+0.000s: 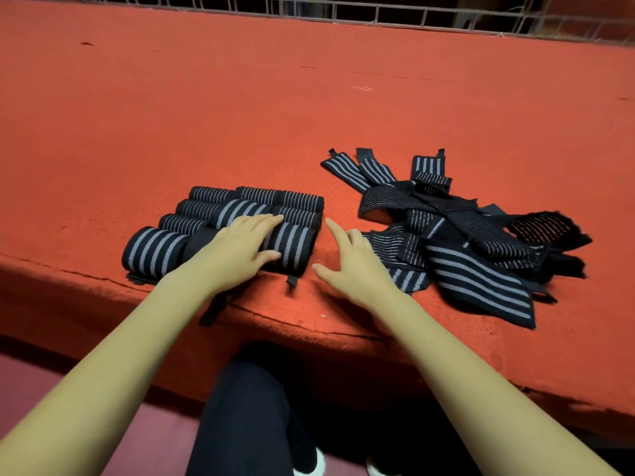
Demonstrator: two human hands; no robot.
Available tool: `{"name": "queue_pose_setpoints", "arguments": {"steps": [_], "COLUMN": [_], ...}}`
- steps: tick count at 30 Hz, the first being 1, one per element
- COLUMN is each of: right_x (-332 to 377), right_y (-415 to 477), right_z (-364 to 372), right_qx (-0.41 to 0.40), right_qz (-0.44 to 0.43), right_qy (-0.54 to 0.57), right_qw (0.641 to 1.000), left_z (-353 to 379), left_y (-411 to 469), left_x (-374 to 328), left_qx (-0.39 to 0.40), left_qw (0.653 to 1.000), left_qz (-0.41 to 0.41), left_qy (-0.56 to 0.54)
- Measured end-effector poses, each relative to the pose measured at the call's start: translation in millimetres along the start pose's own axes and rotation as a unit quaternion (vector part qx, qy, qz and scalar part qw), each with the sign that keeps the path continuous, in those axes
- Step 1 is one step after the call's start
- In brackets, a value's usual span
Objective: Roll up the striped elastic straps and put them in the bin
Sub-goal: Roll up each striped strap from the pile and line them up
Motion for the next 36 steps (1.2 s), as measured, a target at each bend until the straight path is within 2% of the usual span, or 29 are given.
{"name": "queue_pose_setpoints", "arguments": {"steps": [5,8,11,15,19,25,31,36], "right_x": [-46.5,-84.4,-119.0,-140.6,-144.0,-142.3,-146.5,-165.6], "right_y": [-18.8,-36.1,-62.1,-83.2,-81.1,-80.1,-70.3,-46.6], "right_z": [-60.6,-82.6,-85.8,-86.8,-87.9,-85.4,-117.8,-129.7], "right_qx": [-0.071,-0.072,-0.035,-0.038,-0.043,-0.063,-0.157,-0.124], "right_qz": [0.019,0.059,0.108,0.119,0.125,0.135,0.110,0.127], "right_qy": [-0.112,-0.163,-0.156,-0.097,-0.065,-0.088,0.048,0.031], "right_qw": [0.991,0.982,0.981,0.987,0.989,0.985,0.980,0.984], "left_z": [-15.6,-2.2,25.1,59.3,87.9,89.5,63.1,40.9], "left_y": [13.1,30.2,43.6,50.3,50.6,55.2,76.6,116.5], "left_x": [-50.4,-107.0,-164.1,-213.1,-218.8,-205.1,-204.0,-212.2], "left_qx": [-0.053,-0.043,-0.015,0.017,0.049,0.021,-0.034,-0.047], "left_qw": [0.997,0.995,0.991,0.987,0.989,0.992,0.993,0.995], "left_qz": [0.053,0.091,0.129,0.159,0.137,0.120,0.110,0.092], "left_qy": [-0.031,-0.030,0.007,0.035,0.026,-0.039,0.010,0.006]}}
Point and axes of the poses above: each hand's wrist, its own y-axis towards the middle knuckle, its own z-axis out of the palm, x = y × z, the point moved 8 cm from there along y, towards the middle knuckle, and after that the axes turned 8 degrees about -z, right-handed, at the moved point
